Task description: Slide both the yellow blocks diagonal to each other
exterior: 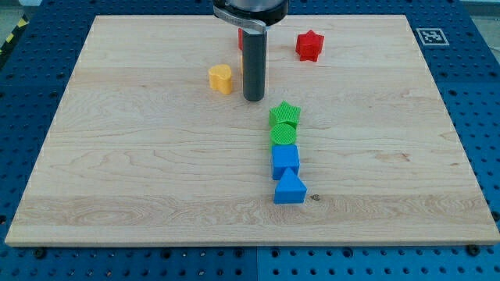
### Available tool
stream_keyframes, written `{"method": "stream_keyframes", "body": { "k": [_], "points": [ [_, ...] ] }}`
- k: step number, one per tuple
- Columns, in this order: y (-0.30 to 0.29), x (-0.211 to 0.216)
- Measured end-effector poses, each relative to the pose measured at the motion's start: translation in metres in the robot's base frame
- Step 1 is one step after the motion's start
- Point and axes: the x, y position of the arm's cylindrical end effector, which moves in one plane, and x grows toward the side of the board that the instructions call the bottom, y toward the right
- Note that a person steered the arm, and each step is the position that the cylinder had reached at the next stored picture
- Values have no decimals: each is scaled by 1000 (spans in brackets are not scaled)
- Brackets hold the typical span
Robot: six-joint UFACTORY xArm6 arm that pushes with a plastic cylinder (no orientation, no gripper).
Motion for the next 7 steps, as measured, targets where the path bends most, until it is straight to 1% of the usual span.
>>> {"method": "stream_keyframes", "body": {
  "k": [1,2,3,4,5,6,7],
  "points": [
    [1,-2],
    [1,-41],
    [-7,-52],
    [-31,-66],
    [-61,-64],
    [-74,-57],
    [-74,-57]
  ]
}}
